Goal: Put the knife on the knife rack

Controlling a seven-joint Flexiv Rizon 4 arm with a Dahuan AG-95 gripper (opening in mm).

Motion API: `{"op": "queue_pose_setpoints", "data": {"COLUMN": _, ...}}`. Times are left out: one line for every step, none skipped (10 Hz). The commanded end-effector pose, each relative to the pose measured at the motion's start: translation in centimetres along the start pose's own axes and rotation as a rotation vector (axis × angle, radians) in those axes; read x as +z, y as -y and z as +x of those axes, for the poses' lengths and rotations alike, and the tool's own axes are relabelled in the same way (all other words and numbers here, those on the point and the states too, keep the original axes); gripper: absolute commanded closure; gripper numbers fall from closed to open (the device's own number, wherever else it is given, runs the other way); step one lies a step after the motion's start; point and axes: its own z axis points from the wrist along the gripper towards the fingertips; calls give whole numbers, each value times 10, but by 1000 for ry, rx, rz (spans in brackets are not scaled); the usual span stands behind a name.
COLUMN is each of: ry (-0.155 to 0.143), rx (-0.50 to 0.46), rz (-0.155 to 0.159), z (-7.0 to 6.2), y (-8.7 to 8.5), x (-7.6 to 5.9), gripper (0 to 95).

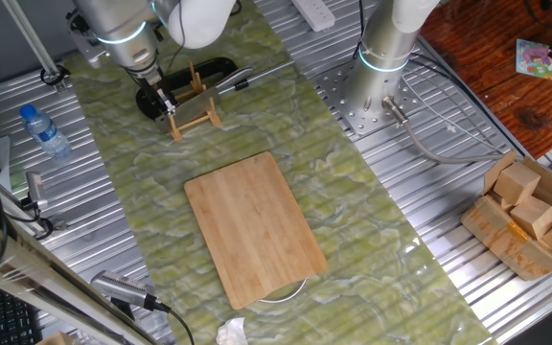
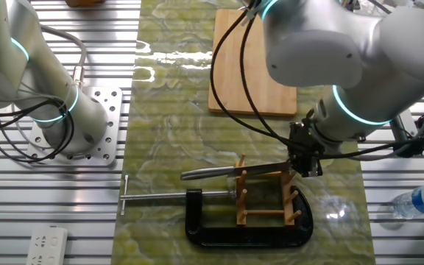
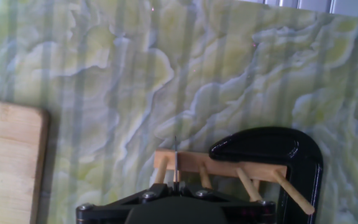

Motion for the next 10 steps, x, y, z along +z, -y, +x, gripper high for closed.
{"op": "queue_pose_setpoints", "data": {"ry": 1, "rx": 1, "rz": -4, "z": -1, "y": -1, "x": 0, "gripper": 950}}
{"op": "queue_pose_setpoints", "data": {"ry": 1, "rx": 3, "rz": -7, "z": -1, "y": -1, "x": 0, "gripper": 950}}
{"op": "queue_pose_setpoints", "data": {"ry": 1, "rx": 4, "rz": -9, "z": -1, "y": -1, "x": 0, "gripper": 950}}
{"op": "queue_pose_setpoints", "data": {"ry": 2, "rx": 6, "rz": -9, "z": -1, "y": -1, "x": 0, "gripper": 950}}
{"op": "queue_pose_setpoints", "data": {"ry": 2, "rx": 6, "rz": -9, "z": -1, "y": -1, "x": 0, "gripper": 950}}
{"op": "queue_pose_setpoints", "data": {"ry": 2, "rx": 4, "rz": -10, "z": -1, "y": -1, "x": 0, "gripper": 760}}
{"op": "queue_pose_setpoints", "data": {"ry": 2, "rx": 3, "rz": -11, "z": -1, "y": -1, "x": 0, "gripper": 760}}
{"op": "queue_pose_setpoints", "data": {"ry": 1, "rx": 1, "rz": -6, "z": -1, "y": -1, "x": 0, "gripper": 570}}
{"op": "queue_pose_setpoints", "data": {"ry": 1, "rx": -1, "rz": -4, "z": -1, "y": -1, "x": 0, "gripper": 570}}
{"op": "queue_pose_setpoints", "data": {"ry": -1, "rx": -4, "rz": -3, "z": -1, "y": -1, "x": 0, "gripper": 570}}
